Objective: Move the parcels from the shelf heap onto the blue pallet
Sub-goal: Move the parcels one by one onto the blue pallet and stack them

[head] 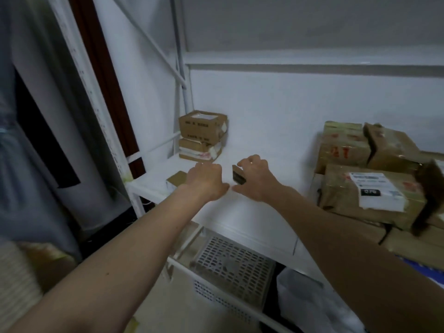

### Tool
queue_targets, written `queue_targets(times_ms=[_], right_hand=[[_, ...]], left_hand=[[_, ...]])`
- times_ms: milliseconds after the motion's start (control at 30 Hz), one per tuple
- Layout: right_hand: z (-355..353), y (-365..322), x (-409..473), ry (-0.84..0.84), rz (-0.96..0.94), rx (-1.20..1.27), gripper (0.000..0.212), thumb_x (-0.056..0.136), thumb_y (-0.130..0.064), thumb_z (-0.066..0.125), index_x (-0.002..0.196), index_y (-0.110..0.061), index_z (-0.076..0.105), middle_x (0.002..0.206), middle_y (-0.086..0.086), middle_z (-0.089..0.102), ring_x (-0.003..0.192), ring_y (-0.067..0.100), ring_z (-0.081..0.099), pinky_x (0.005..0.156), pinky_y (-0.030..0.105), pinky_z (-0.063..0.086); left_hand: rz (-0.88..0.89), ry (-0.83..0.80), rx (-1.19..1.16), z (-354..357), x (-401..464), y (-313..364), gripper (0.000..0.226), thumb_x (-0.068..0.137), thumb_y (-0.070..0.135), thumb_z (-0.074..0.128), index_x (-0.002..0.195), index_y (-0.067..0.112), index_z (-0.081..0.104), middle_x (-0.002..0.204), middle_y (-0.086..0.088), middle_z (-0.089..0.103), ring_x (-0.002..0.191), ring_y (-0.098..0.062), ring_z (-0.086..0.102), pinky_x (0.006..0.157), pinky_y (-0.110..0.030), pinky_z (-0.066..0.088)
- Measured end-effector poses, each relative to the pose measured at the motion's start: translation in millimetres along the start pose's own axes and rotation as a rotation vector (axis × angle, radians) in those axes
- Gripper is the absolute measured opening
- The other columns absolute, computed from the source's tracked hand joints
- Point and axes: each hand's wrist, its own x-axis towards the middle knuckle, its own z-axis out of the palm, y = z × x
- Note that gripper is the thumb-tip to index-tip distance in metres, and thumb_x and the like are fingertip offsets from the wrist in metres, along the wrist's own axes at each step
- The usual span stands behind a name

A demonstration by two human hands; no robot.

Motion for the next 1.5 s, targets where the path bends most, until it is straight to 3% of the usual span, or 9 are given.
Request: queue_targets(times_ms=[167,300,433,767,967,1133,1233,1367,1500], right_hand=[[34,-63,49,-0.02,-0.01,0.002,0.069,0.084,-0.04,0.068,0.139,-0.009,0.038,0.14,0.015,0.035,0.128,0.032,0.035,0.105,0.041,0.035],[60,-100,83,-0.036,0.016,0.046,0.062,0.088,-0.039,0.062,0.138,-0.012,0.039,0.137,0.013,0.037,0.127,0.031,0.034,0.103,0.041,0.035],[81,-122,103,-0.076,0.065,0.069,0.064,0.089,-0.039,0.061,0.143,-0.014,0.034,0.143,0.011,0.03,0.131,0.032,0.03,0.105,0.043,0.034],[109,-121,163,-0.109,0.155,0.035,0.077,0.087,-0.049,0.06,0.147,-0.014,0.025,0.144,0.013,0.031,0.131,0.033,0.029,0.105,0.045,0.034],[125,-105,230,-0.089,0.179,0.077,0.072,0.088,-0.037,0.063,0.144,-0.012,0.028,0.142,0.014,0.034,0.129,0.032,0.032,0.105,0.04,0.033],[134,-74,309,-0.055,0.254,0.154,0.07,0.085,-0.036,0.065,0.14,-0.007,0.032,0.141,0.014,0.037,0.129,0.032,0.035,0.106,0.039,0.033],[135,-51,350,-0.013,0.35,0.17,0.062,0.088,-0.031,0.063,0.135,-0.003,0.036,0.135,0.016,0.041,0.128,0.033,0.037,0.104,0.039,0.035],[133,-18,399,0.014,0.426,0.096,0.054,0.089,-0.036,0.055,0.128,-0.001,0.042,0.125,0.017,0.046,0.121,0.036,0.042,0.097,0.039,0.038],[130,1,439,0.016,0.493,0.21,0.078,0.077,-0.038,0.075,0.132,-0.001,0.035,0.13,0.017,0.045,0.124,0.034,0.043,0.099,0.042,0.04]], left_hand=[[-0.044,-0.016,-0.029,-5,23,-88,0.061,0.09,0.053,0.054,0.14,0.018,0.046,0.142,-0.007,0.045,0.127,-0.026,0.044,0.099,-0.036,0.042],[-0.017,-0.023,-0.007,-1,40,-144,0.052,0.092,0.043,0.054,0.137,0.017,0.047,0.138,-0.007,0.048,0.124,-0.026,0.047,0.092,-0.034,0.043],[-0.002,-0.044,-0.009,8,55,-185,0.055,0.093,0.045,0.053,0.138,0.015,0.046,0.139,-0.009,0.046,0.127,-0.027,0.045,0.096,-0.037,0.042],[0.053,-0.072,-0.06,27,120,-215,0.053,0.093,0.044,0.054,0.136,0.014,0.048,0.137,-0.007,0.049,0.124,-0.026,0.049,0.097,-0.036,0.043],[0.082,-0.108,-0.121,31,188,-232,0.061,0.092,0.039,0.057,0.141,0.01,0.037,0.138,-0.008,0.048,0.125,-0.026,0.048,0.092,-0.032,0.043],[0.099,-0.089,-0.173,38,291,-238,0.047,0.079,0.041,0.06,0.119,0.021,0.047,0.114,0.004,0.062,0.093,-0.013,0.06,0.071,-0.023,0.049],[0.086,-0.062,-0.206,43,356,-235,0.063,0.065,0.047,0.067,0.119,0.021,0.049,0.118,0.001,0.056,0.104,-0.018,0.057,0.083,-0.038,0.055],[0.091,-0.048,-0.244,36,409,-231,0.085,0.071,0.038,0.075,0.138,0.009,0.032,0.14,-0.008,0.037,0.13,-0.026,0.035,0.102,-0.043,0.041],[0.018,-0.049,-0.441,39,457,-238,0.117,0.06,0.034,0.087,0.147,0.007,0.014,0.142,-0.012,0.035,0.131,-0.028,0.037,0.105,-0.049,0.04]])
